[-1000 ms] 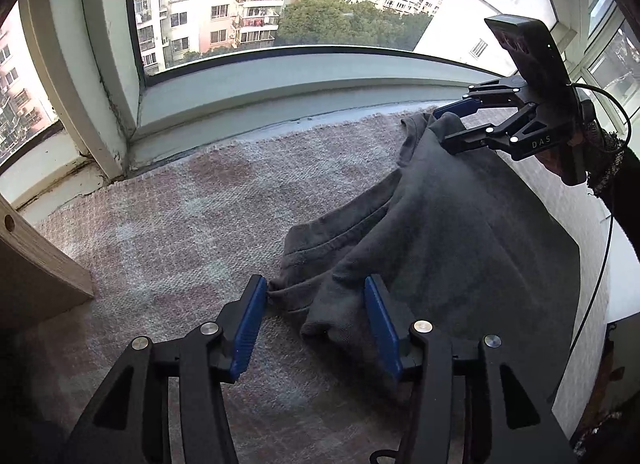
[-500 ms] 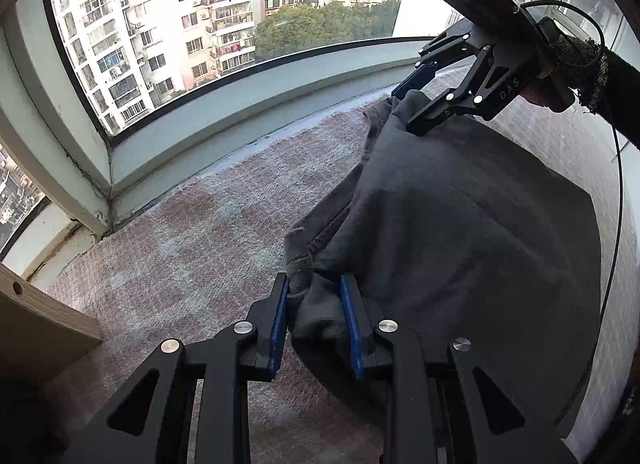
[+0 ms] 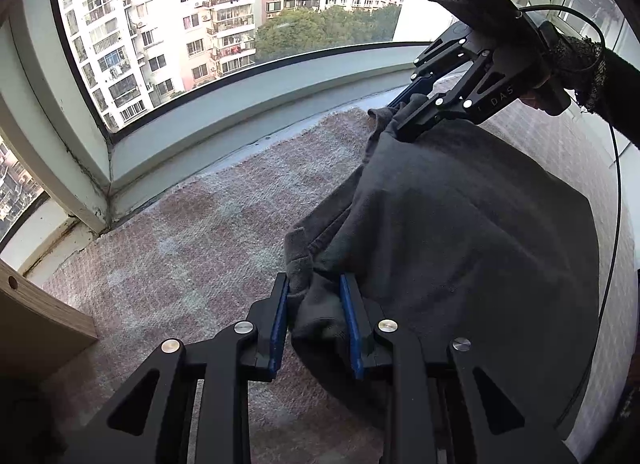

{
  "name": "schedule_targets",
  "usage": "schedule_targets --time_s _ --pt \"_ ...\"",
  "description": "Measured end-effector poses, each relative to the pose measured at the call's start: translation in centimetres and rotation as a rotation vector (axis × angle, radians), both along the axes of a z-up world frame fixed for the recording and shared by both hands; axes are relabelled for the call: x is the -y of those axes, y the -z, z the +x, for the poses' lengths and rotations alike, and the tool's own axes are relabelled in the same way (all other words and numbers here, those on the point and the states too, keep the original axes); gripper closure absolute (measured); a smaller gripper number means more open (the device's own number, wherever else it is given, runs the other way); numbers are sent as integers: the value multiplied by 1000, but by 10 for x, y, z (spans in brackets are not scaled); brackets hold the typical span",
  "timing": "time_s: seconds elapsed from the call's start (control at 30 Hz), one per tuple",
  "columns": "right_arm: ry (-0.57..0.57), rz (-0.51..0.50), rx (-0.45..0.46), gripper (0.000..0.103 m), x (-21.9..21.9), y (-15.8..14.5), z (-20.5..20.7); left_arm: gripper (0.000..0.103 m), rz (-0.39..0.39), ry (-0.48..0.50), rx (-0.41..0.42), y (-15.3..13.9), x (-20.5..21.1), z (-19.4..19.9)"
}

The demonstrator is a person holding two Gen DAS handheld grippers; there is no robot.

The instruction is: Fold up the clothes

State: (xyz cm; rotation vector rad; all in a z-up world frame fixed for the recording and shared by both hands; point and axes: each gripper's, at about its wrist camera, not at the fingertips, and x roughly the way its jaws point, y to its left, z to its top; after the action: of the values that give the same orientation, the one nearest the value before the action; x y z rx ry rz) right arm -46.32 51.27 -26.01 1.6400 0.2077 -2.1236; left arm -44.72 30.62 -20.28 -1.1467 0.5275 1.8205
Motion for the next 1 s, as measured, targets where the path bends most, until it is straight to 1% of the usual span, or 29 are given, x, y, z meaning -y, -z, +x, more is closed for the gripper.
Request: schedule_targets --time_s 0.03,0.13,0.27,0.4,0.47,0.63,0.7,0.77,0.87,0.93,1.0 --pt "-1 9 -7 75 0 -2 2 81 -4 4 -11 -1 0 2" --pt "-52 81 -60 86 9 -8 13 84 -17 22 -49 -2 -1 6" --pt "-105 169 -131 90 18 -18 26 84 -25 30 -66 -1 -2 7" --pt "-75 146 -157 91 12 -25 28 85 -17 26 -69 4 0 6" --pt "-71 147 -175 91 11 -29 31 87 -10 19 -65 6 -6 6" --pt "-24 102 -238 91 5 -59 51 89 52 4 -37 -18 4 7" --pt "-10 99 -262 91 5 -73 62 89 81 10 -35 -32 7 12" --pt "2 112 -281 92 7 -84 73 90 106 18 -35 -45 8 17" --pt "26 133 -312 92 8 -104 96 90 117 29 -44 -59 5 28" --pt "58 139 -339 92 4 -123 115 90 126 36 -48 -70 3 37" --pt "86 158 -363 92 -1 -144 135 90 150 53 -56 -89 1 48"
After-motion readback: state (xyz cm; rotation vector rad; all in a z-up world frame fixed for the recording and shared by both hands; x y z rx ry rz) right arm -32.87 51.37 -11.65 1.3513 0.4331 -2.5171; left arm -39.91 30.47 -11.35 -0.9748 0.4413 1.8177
